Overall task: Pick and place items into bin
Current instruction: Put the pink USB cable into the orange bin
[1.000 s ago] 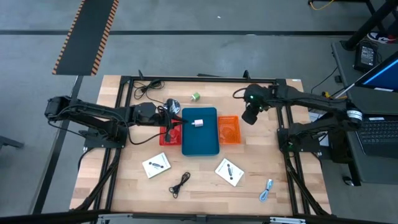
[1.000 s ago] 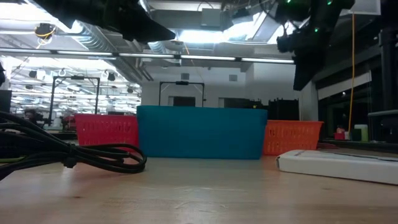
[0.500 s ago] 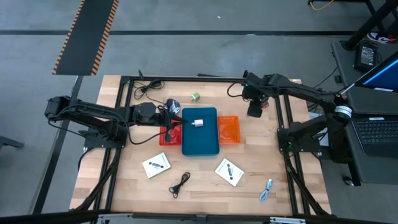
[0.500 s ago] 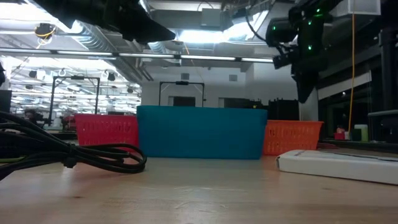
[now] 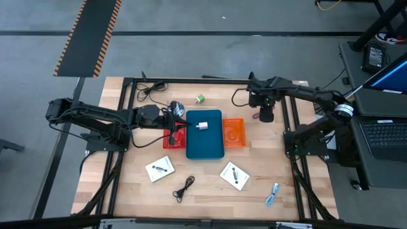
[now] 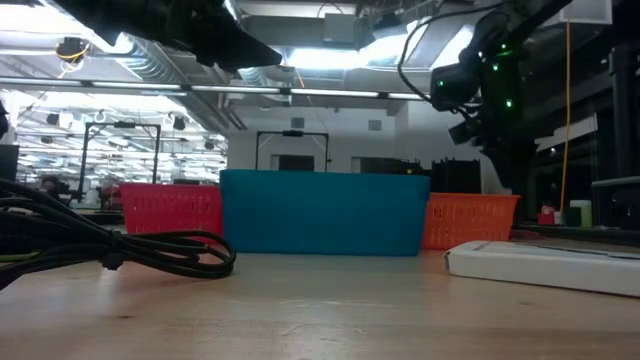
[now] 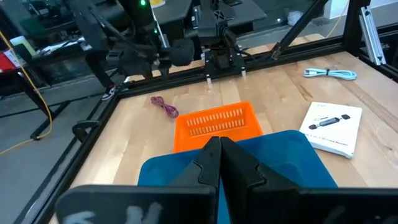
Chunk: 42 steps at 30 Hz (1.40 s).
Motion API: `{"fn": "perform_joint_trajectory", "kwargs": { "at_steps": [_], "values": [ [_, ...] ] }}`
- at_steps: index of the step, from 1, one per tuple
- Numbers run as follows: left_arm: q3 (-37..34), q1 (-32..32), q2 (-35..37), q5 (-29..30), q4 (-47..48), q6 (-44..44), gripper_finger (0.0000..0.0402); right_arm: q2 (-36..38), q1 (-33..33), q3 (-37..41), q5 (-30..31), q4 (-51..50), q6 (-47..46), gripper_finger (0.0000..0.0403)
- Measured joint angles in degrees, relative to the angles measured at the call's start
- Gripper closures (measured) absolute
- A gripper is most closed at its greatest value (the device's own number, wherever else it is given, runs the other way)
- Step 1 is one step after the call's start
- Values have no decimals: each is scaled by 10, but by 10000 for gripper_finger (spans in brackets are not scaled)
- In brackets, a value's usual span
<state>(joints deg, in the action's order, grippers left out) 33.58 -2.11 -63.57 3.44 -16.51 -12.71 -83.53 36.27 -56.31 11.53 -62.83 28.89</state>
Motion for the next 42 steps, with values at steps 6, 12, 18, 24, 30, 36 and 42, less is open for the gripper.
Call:
{"fn": "perform_joint_trajectory", "kwargs": {
  "at_steps": [6,12,18,24,30,36,42],
  "values": [
    [0,0,0,0,0,0,396,0,0,44,1,49,31,263],
    [0,0,0,0,0,0,396,0,2,85,12,125,34,263],
    [0,0,0,0,0,1,396,0,11,109,15,139,33,263],
    [0,0,0,0,0,1,396,0,23,127,19,156,33,263],
    [0,0,0,0,0,1,396,-3,33,127,18,179,33,263],
    [0,0,0,0,0,1,396,-41,37,127,5,182,38,274],
    [0,0,0,0,0,1,396,-87,36,123,3,178,43,294]
  ]
}}
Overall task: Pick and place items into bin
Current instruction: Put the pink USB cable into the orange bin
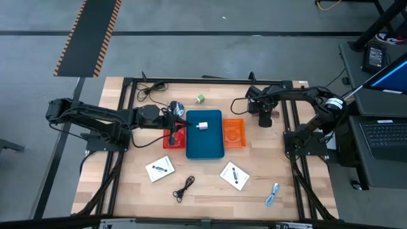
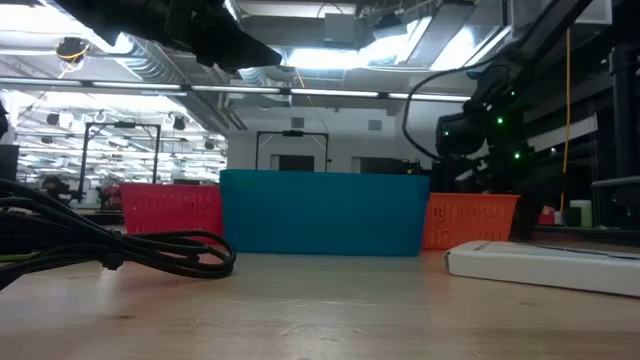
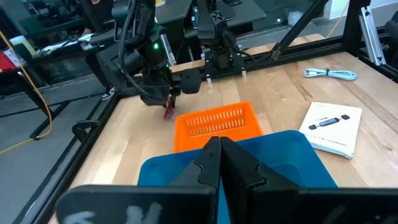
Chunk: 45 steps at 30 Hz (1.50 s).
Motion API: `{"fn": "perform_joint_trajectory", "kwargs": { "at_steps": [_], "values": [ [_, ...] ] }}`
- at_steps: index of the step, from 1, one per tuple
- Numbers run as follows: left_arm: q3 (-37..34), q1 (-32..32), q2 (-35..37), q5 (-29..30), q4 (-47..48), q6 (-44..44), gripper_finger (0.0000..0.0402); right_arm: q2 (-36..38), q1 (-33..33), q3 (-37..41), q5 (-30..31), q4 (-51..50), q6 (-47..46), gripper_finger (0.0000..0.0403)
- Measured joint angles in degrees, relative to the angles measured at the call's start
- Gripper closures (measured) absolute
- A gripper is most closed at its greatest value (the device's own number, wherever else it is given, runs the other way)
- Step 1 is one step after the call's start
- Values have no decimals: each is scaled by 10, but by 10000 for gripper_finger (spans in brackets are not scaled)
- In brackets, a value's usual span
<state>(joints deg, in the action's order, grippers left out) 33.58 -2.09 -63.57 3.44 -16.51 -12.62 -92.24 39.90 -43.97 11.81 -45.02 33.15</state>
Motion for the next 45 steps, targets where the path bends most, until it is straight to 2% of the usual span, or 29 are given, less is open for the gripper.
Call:
{"fn": "perform_joint_trajectory", "kwargs": {
  "at_steps": [5,10,21,33,42,45],
  "values": [
    [0,0,0,1,0,0,396,-10,0,0,-5,-4,0,328],
    [0,0,0,1,0,-1,396,-2,1,-15,-14,-16,-12,392],
    [0,0,0,2,0,4,396,35,-6,-69,-14,-37,-46,401],
    [0,1,0,1,0,15,396,125,-74,-115,-26,-94,-117,402],
    [0,1,0,0,0,15,396,198,-122,-150,-131,-66,-245,403],
    [0,1,0,0,0,15,396,214,-137,-152,-170,-24,-296,403]
  ]
}}
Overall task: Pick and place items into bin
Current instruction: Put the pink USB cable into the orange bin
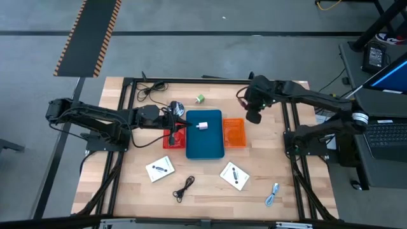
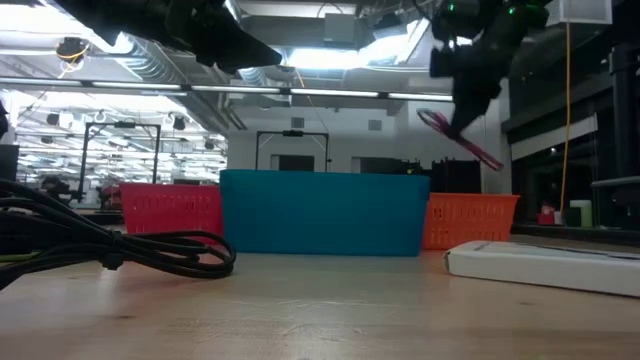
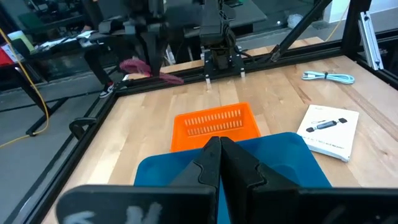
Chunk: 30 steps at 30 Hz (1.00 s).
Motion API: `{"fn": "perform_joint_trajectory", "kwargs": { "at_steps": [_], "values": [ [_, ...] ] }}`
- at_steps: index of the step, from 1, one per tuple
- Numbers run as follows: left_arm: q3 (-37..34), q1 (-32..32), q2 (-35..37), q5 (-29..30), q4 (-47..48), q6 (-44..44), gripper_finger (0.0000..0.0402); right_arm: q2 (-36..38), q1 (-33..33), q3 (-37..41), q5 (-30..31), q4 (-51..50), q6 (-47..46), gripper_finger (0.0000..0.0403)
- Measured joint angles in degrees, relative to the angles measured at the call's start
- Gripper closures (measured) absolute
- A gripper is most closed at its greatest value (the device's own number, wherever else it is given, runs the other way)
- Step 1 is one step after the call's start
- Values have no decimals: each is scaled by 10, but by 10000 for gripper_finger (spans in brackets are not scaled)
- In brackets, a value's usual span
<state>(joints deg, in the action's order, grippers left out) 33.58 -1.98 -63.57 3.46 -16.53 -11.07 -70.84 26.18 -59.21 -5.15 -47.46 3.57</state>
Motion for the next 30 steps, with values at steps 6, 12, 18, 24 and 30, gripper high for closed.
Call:
{"fn": "perform_joint_trajectory", "kwargs": {
  "at_steps": [6,12,18,24,30],
  "values": [
    [0,0,0,0,0,0,396,2,-28,3,-71,64,-91,403],
    [0,0,0,0,0,14,396,-12,-61,3,-71,74,-222,403],
    [0,0,0,0,0,15,396,-21,-97,3,-51,74,-279,403],
    [0,0,0,0,0,15,396,-47,-143,4,2,74,-315,403],
    [0,0,0,0,0,28,396,-87,-174,4,34,73,-367,403]
  ]
}}
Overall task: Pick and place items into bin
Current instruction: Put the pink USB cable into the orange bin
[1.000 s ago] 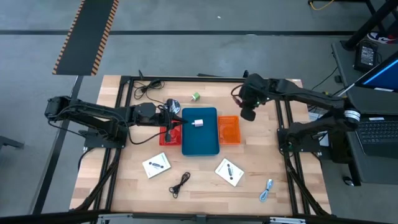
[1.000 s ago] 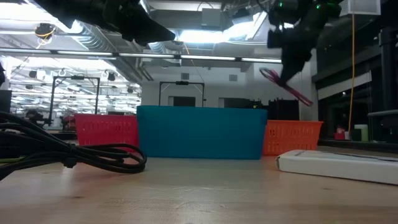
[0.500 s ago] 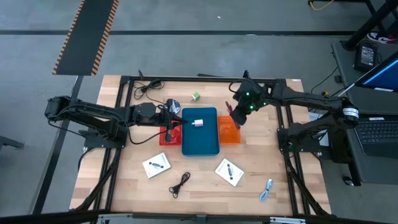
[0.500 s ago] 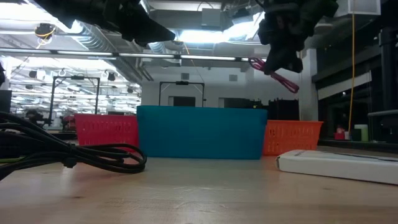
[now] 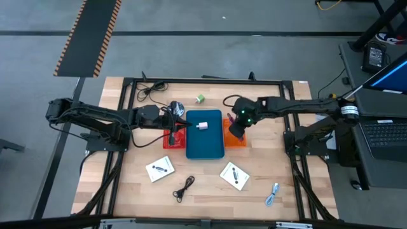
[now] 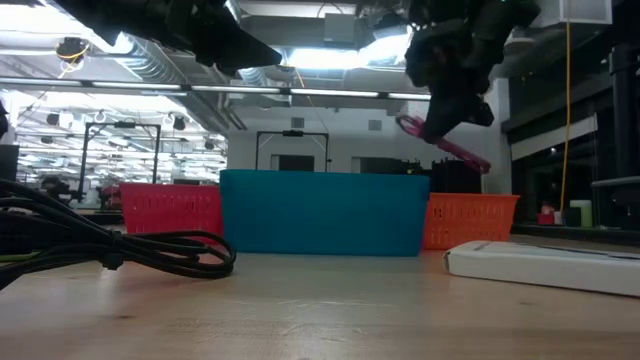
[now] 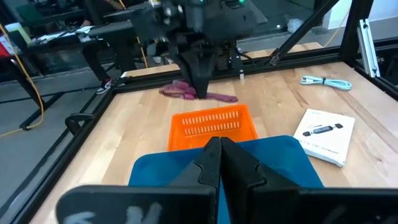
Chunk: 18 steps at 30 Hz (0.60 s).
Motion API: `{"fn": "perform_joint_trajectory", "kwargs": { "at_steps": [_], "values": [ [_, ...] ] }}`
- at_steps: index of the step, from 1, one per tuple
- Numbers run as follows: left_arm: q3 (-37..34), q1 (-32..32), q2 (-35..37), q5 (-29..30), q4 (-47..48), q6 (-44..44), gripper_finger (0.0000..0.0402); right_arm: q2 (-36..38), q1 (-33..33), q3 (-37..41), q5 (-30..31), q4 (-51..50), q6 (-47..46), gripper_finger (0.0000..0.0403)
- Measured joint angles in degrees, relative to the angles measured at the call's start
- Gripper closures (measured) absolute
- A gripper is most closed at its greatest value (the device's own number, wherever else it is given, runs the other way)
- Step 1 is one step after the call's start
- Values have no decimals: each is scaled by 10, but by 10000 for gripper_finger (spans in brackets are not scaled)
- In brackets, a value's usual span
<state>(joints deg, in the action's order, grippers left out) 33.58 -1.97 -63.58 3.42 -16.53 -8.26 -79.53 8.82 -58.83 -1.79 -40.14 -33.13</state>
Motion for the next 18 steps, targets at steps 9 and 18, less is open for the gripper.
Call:
{"fn": "perform_joint_trajectory", "kwargs": {
  "at_steps": [9,18],
  "values": [
    [0,0,0,0,0,0,396,-46,-6,0,18,19,-44,403],
    [0,0,0,0,0,0,396,-63,-6,0,17,19,-44,403]
  ]
}}
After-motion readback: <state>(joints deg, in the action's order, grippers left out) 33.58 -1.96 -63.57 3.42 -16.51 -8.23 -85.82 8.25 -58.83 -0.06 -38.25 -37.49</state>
